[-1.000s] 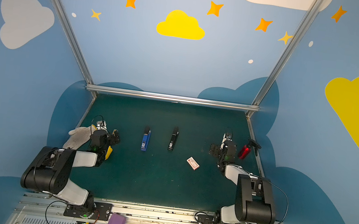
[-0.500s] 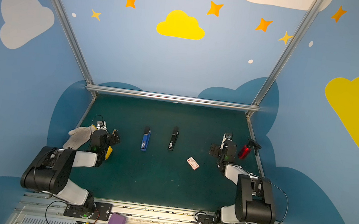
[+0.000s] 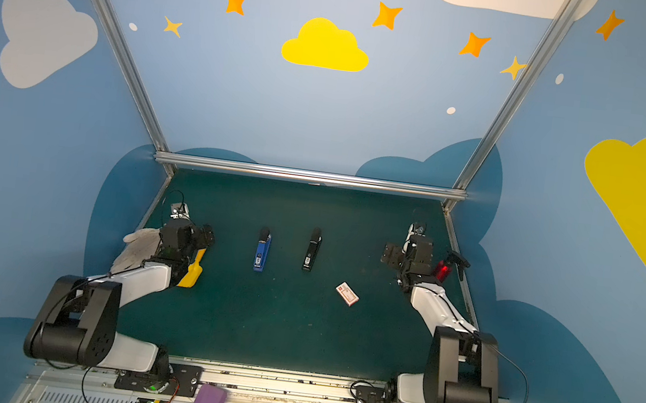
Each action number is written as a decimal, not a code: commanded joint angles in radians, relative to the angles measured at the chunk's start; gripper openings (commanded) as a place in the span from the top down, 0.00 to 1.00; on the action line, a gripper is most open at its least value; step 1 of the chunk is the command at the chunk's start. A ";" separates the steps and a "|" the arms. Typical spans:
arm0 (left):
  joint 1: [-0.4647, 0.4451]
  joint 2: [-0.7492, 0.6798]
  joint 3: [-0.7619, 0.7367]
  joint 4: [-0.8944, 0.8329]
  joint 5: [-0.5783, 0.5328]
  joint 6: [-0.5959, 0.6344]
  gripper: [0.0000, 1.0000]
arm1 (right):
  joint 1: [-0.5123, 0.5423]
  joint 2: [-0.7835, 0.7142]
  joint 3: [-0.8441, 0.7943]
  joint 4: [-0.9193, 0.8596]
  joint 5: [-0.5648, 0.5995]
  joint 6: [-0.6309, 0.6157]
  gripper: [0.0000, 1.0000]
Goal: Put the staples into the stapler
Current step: 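Reach the left gripper down and grasp the blue stapler while the right arm moves inward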
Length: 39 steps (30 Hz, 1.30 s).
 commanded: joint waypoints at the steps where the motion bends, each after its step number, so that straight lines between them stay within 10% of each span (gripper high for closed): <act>1: -0.002 -0.053 0.116 -0.286 -0.066 -0.199 0.00 | -0.017 -0.084 0.045 -0.142 -0.068 0.109 0.02; 5: 0.040 -0.048 0.271 -0.544 0.150 -0.408 0.00 | -0.104 -0.129 0.029 -0.183 -0.282 0.427 0.06; 9: 0.025 -0.008 0.347 -0.645 0.370 -0.415 0.37 | -0.138 -0.129 0.013 -0.134 -0.621 0.418 0.43; 12: -0.034 0.045 0.407 -0.746 0.397 -0.418 0.52 | -0.103 -0.173 0.010 -0.223 -0.626 0.405 0.39; 28: -0.306 0.504 0.848 -1.043 0.269 -0.356 0.37 | 0.176 -0.267 -0.050 -0.356 -0.554 0.386 0.37; 39: -0.341 0.744 1.120 -1.186 0.227 -0.298 0.47 | 0.317 -0.161 -0.029 -0.310 -0.505 0.419 0.40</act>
